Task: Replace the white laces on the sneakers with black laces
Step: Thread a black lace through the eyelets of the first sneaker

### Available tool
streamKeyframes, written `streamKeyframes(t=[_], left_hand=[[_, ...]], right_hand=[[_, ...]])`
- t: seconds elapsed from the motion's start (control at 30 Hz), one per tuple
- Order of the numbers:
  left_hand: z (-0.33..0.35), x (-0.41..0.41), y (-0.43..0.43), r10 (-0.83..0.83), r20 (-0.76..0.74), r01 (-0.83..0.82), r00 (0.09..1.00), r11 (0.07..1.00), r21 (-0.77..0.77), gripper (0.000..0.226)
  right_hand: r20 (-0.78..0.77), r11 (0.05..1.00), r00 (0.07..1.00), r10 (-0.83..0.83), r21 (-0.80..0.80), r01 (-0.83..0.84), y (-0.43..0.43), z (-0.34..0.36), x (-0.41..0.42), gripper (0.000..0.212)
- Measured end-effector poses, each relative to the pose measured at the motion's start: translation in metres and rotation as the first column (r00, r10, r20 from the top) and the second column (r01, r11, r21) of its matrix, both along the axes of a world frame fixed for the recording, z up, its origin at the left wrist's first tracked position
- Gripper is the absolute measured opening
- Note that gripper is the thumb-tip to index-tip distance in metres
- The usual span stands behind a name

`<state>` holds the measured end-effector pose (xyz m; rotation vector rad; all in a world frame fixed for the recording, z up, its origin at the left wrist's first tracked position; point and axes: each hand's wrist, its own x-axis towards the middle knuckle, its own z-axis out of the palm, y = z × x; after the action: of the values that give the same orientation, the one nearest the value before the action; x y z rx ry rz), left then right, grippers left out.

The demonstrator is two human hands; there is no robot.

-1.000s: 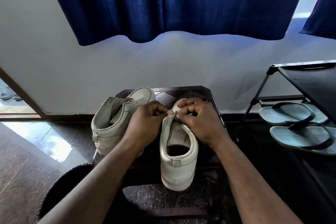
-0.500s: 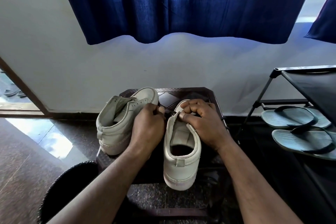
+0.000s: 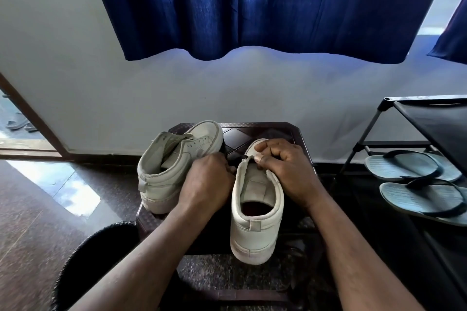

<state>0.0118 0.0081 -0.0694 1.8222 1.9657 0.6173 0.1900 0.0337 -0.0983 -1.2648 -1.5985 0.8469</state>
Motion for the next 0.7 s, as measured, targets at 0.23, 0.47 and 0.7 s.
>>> streamKeyframes(t=[0.23, 0.47, 0.7], left_hand=[[-0.0031, -0.0052, 0.0023, -0.142, 0.172, 0.122, 0.975, 0.985, 0.119, 0.013], [-0.0019, -0.0014, 0.0073, -0.116, 0.233, 0.094, 0.965, 0.99, 0.107, 0.011], [0.0018, -0.0066, -0.0007, -0.056, -0.119, 0.051, 0.991, 0.998, -0.047, 0.019]], right_hand=[[-0.137, 0.998, 0.991, -0.002, -0.058, -0.006, 0.0001, 0.0022, -0.0011, 0.019], [-0.097, 0.999, 0.995, -0.012, -0.04, 0.008, 0.0003, 0.0036, -0.0012, 0.025], [-0.364, 0.988, 0.929, -0.072, -0.153, 0.017, -0.0003, 0.0036, 0.0038, 0.025]])
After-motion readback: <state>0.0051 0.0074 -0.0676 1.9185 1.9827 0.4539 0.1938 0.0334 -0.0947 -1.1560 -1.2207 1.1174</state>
